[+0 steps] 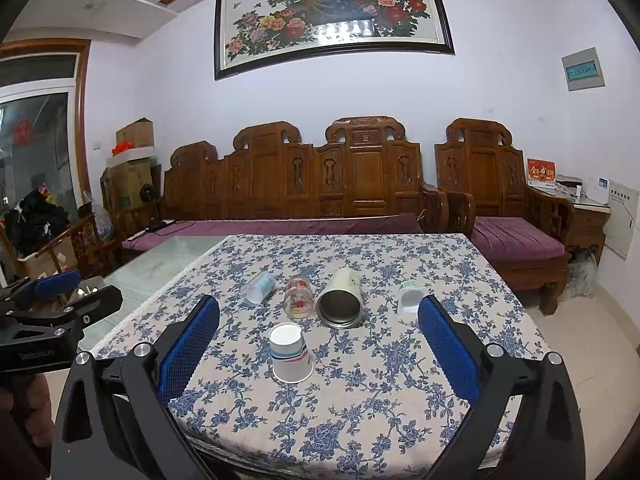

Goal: Flip cup upside down

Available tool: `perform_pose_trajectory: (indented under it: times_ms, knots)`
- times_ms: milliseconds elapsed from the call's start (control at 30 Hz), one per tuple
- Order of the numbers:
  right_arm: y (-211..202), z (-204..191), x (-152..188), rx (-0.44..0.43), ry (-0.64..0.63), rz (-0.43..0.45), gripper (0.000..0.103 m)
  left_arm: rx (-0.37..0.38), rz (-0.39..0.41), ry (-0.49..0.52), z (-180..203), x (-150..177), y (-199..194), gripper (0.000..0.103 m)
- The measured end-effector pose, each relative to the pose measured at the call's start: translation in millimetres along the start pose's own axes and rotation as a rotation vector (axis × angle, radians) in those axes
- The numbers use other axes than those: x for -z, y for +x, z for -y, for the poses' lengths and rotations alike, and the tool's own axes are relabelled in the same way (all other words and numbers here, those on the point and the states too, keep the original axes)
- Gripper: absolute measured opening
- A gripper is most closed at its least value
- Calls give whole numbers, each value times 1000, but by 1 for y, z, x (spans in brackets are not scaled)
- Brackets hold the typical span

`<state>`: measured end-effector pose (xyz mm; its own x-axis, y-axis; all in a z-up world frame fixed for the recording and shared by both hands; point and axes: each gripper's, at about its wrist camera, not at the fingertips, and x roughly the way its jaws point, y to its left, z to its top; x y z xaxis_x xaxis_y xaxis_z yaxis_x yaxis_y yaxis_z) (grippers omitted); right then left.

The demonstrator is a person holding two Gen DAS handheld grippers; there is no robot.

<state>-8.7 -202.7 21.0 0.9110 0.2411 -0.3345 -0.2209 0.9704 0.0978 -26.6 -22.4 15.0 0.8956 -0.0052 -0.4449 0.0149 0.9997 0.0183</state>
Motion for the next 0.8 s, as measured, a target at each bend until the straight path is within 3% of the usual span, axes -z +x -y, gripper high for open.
perform_pose_trajectory:
  times_ms: [800]
  knots:
    - [0, -2, -1, 1, -1, 2, 100, 3, 10, -1, 0, -3, -4, 96]
